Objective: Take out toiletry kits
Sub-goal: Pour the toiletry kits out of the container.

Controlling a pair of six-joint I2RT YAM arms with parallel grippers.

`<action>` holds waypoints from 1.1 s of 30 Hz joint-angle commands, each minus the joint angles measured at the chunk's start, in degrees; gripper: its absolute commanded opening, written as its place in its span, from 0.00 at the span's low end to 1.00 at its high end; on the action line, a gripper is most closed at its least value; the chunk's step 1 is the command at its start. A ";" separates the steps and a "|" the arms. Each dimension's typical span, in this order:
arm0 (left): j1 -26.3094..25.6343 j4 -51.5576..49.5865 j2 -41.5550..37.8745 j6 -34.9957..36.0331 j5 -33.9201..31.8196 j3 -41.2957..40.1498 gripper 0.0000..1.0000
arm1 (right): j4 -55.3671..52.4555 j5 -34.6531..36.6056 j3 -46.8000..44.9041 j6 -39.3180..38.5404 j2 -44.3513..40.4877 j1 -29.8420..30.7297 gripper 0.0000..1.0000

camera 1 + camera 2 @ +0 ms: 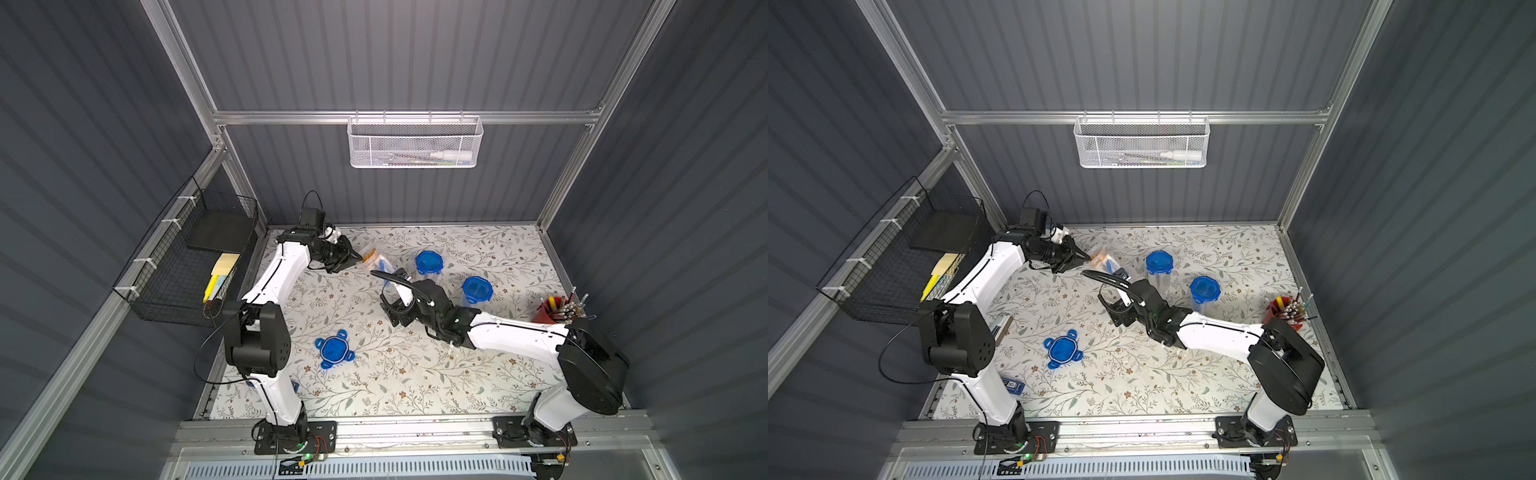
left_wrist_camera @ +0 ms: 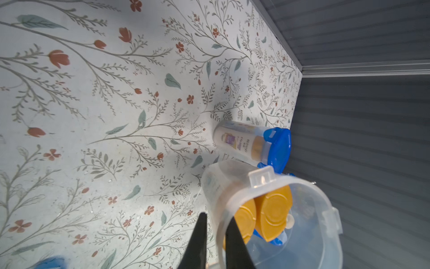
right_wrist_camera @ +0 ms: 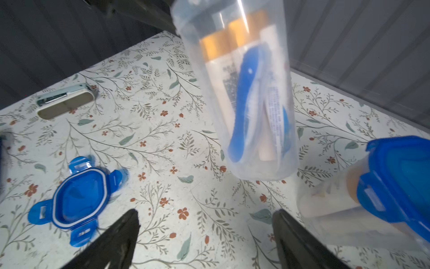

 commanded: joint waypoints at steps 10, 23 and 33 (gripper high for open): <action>-0.87 -4.52 -3.75 3.48 6.71 -2.59 0.00 | -1.43 -3.42 8.62 -3.38 6.61 -2.77 0.93; -1.05 -2.77 -3.31 2.90 11.54 -4.39 0.00 | -3.55 -8.65 15.30 -2.85 13.13 -3.08 0.76; -1.20 -2.25 -2.46 3.31 11.76 -7.34 0.00 | -4.18 -11.45 13.55 -0.56 12.53 -3.61 0.60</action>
